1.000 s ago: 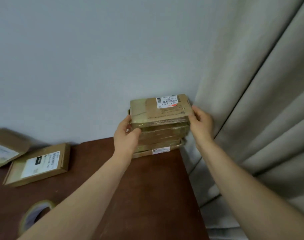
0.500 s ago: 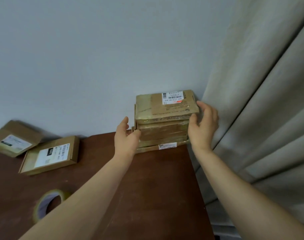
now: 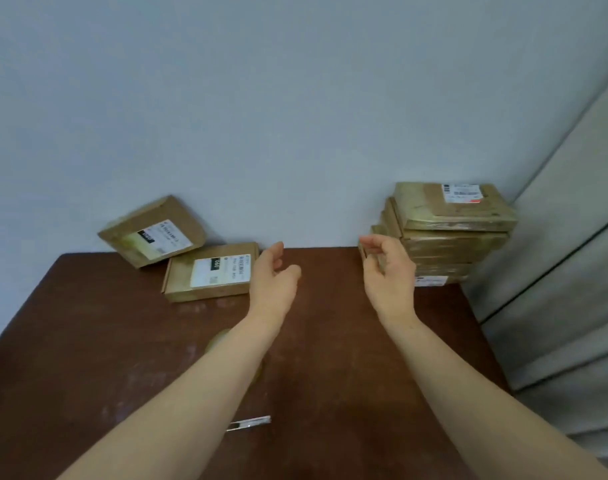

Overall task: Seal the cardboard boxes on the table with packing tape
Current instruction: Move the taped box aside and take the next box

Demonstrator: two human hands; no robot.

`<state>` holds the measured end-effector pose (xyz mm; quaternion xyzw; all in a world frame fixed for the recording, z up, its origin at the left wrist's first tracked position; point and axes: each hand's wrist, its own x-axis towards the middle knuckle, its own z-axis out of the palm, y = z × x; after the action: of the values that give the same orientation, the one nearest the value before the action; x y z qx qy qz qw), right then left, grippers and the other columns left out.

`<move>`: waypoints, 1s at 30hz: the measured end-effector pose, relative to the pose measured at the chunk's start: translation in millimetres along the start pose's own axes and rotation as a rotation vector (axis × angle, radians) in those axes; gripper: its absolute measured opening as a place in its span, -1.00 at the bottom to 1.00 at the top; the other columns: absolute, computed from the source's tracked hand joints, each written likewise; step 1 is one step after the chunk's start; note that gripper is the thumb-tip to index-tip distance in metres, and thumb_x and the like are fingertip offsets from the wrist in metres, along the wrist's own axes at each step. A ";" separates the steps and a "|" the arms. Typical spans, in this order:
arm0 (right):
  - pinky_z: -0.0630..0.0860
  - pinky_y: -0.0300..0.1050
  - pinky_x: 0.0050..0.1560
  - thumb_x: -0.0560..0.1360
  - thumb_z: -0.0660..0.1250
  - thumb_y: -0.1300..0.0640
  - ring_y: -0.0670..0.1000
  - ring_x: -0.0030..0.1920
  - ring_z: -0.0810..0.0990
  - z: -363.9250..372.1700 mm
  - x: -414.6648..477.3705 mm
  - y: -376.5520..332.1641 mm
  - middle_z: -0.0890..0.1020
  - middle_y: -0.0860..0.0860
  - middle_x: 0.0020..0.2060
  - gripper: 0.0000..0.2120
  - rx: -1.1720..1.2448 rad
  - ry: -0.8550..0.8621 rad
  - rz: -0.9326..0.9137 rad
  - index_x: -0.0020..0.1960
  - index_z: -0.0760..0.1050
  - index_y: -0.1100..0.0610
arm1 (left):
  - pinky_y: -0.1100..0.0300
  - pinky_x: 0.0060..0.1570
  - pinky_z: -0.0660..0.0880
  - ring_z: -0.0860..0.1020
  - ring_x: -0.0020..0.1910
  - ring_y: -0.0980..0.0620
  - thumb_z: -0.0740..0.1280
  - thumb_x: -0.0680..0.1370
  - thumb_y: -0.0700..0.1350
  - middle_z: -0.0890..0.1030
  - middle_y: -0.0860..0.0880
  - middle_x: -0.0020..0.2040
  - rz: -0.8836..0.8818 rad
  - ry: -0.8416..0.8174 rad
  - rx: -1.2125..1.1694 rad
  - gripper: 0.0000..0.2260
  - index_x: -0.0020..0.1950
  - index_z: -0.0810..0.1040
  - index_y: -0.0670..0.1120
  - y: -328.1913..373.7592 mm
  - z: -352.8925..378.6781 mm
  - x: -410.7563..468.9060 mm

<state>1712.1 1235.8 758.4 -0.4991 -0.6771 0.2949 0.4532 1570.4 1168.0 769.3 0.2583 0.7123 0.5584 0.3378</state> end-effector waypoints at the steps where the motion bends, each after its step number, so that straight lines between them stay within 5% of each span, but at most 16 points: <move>1: 0.43 0.09 0.26 0.46 0.20 0.43 -0.09 0.03 0.56 19.7 -13.4 -10.5 0.56 -0.13 -0.06 -0.65 0.012 -0.026 0.030 0.04 0.54 0.04 | 0.26 0.18 0.35 0.42 0.21 0.15 0.27 0.49 -0.34 0.47 0.02 0.30 0.000 -0.004 -0.013 -0.52 0.40 0.40 -0.10 -4.0 -25.3 0.2; 5: 0.48 -0.14 0.16 0.46 0.19 0.39 -0.24 -0.08 0.53 100.6 -62.0 -50.9 0.59 -0.13 -0.06 -0.62 -0.001 -0.199 0.108 -0.04 0.50 -0.10 | 0.25 0.15 0.38 0.44 0.15 0.15 0.26 0.49 -0.33 0.50 0.02 0.24 -0.016 0.060 -0.065 -0.57 0.35 0.45 -0.09 -25.3 -130.1 5.1; 14: 0.41 -0.42 -0.12 0.51 0.21 0.35 -0.16 -0.09 0.54 212.0 -96.5 -102.7 0.59 -0.08 -0.09 -0.70 0.029 -0.431 0.145 -0.01 0.51 -0.04 | 0.26 0.16 0.34 0.44 0.18 0.13 0.28 0.50 -0.30 0.51 0.04 0.24 -0.127 0.202 -0.114 -0.59 0.34 0.46 -0.05 -59.0 -269.0 18.4; 22: 0.36 -0.25 -0.03 0.50 0.22 0.33 -0.02 0.05 0.51 297.6 -69.3 -104.5 0.55 0.00 0.02 -0.70 0.083 -0.475 0.291 0.18 0.48 0.09 | 0.26 0.13 0.37 0.46 0.15 0.13 0.28 0.51 -0.29 0.52 0.06 0.19 -0.187 0.317 -0.036 -0.60 0.33 0.46 -0.03 -67.5 -321.9 35.5; 26: 0.46 0.01 0.21 0.46 0.35 0.26 0.05 0.18 0.48 315.8 -39.7 -102.8 0.48 0.11 0.26 -0.46 0.019 -0.434 0.309 0.41 0.30 0.20 | 0.27 0.06 0.38 0.48 0.12 0.12 0.28 0.50 -0.29 0.53 0.05 0.17 -0.200 0.310 -0.007 -0.61 0.31 0.47 -0.04 -73.7 -335.5 53.2; 30: 0.35 -0.09 0.27 0.42 0.47 0.15 0.12 0.42 0.29 335.6 5.1 -109.5 0.25 0.12 0.46 -0.17 -0.091 -0.457 0.292 0.53 0.07 0.20 | 0.30 0.02 0.39 0.48 0.08 0.16 0.28 0.50 -0.30 0.53 0.09 0.13 -0.207 0.239 -0.015 -0.61 0.31 0.48 -0.03 -78.6 -346.7 79.4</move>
<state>1362.1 1222.6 714.0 -0.5319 -0.6952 0.4313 0.2185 1253.6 992.8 729.2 0.1124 0.7661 0.5526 0.3083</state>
